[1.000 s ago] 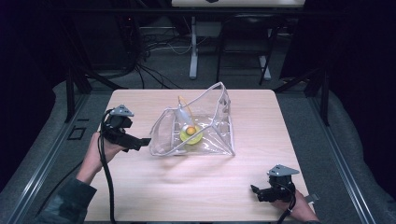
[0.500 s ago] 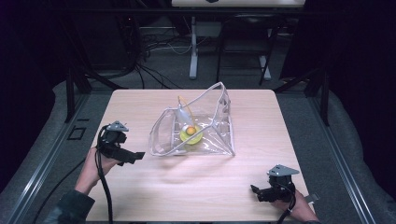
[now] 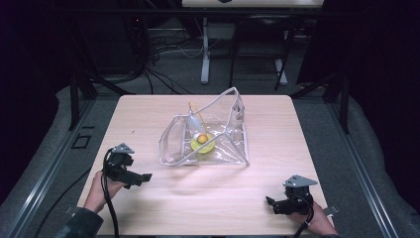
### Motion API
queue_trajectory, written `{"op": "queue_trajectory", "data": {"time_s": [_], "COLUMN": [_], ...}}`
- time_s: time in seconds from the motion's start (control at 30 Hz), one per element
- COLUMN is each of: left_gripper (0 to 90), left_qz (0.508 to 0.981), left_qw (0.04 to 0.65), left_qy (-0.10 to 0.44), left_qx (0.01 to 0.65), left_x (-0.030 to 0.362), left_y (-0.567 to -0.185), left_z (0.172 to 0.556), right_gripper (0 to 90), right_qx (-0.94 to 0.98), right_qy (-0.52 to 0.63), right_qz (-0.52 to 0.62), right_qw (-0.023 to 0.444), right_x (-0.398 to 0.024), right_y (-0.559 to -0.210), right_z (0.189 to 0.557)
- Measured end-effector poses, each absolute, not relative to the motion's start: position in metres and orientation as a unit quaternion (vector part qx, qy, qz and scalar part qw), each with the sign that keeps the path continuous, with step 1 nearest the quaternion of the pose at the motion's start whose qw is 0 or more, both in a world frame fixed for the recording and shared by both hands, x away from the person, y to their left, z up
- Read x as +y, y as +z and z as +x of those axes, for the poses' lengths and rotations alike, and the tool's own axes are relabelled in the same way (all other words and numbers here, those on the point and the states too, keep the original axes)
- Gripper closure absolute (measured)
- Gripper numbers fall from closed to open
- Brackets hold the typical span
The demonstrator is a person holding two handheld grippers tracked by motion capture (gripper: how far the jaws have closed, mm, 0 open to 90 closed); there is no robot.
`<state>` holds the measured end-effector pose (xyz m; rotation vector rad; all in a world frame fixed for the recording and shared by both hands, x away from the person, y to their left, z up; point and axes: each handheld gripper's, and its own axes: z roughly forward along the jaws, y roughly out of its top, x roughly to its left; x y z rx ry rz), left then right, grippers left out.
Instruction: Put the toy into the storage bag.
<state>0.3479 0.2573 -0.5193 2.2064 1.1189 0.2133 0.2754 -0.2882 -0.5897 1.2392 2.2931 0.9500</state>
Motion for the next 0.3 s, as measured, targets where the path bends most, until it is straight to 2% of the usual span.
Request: {"op": "queue_trajectory", "data": {"time_s": [0.3], "left_gripper": [0.1], "left_qz": [0.833], "left_qw": [0.294], "left_qy": [0.076], "left_qx": [0.462], "left_x": [0.263], "left_y": [-0.544], "left_z": [0.351], "right_gripper": [0.0], "right_qx": [0.812], "right_qy": [0.336], "right_qz": [0.44], "right_qw": [0.183], "right_x": [-0.288], "right_y": [-0.59], "right_z": [0.275]}}
